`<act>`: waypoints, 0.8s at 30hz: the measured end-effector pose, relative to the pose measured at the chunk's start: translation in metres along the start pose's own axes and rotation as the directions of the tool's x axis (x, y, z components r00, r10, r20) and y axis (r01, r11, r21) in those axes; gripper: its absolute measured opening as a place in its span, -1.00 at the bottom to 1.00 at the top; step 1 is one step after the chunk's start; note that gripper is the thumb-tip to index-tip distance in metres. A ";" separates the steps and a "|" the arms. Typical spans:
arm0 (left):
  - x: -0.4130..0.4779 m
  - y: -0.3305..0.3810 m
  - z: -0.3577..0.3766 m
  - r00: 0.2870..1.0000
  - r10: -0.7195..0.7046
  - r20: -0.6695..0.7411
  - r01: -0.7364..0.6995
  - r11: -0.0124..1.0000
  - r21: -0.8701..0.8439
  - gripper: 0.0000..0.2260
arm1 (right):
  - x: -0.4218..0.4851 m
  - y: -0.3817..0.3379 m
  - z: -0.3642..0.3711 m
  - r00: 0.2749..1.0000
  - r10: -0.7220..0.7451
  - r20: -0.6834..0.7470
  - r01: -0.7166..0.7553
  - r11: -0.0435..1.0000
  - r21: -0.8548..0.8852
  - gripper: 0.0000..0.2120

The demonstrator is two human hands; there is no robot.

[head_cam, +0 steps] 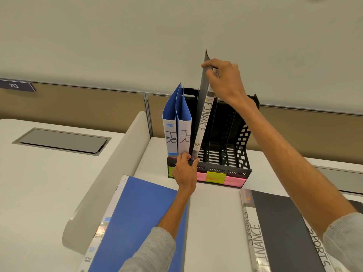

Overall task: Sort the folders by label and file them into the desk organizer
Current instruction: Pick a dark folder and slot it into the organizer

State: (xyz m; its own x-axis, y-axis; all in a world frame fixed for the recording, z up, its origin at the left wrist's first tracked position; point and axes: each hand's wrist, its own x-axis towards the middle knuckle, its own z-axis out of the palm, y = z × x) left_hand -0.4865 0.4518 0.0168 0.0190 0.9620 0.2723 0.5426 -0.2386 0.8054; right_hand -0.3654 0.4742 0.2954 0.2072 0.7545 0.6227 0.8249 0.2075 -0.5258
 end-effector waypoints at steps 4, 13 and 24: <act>0.003 -0.003 -0.001 1.000 -0.010 0.001 0.010 0.999 0.032 -0.72 | -0.006 0.003 0.010 0.999 0.039 0.017 -0.039 0.999 0.008 -0.71; -0.002 -0.007 -0.002 1.000 0.014 -0.002 -0.014 0.999 -0.034 -0.63 | -0.032 0.017 0.045 0.989 0.096 0.115 -0.099 0.995 0.019 -0.57; -0.011 -0.008 -0.013 0.990 0.055 0.132 -0.046 0.996 -0.072 -0.50 | -0.060 0.024 0.067 0.933 0.141 0.331 -0.171 0.983 0.063 -0.45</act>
State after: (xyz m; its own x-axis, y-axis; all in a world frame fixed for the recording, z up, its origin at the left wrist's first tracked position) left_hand -0.5021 0.4410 0.0141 0.1598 0.9565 0.2441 0.4789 -0.2913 0.8281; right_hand -0.3938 0.4756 0.2066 0.1355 0.9395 0.3147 0.7423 0.1142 -0.6603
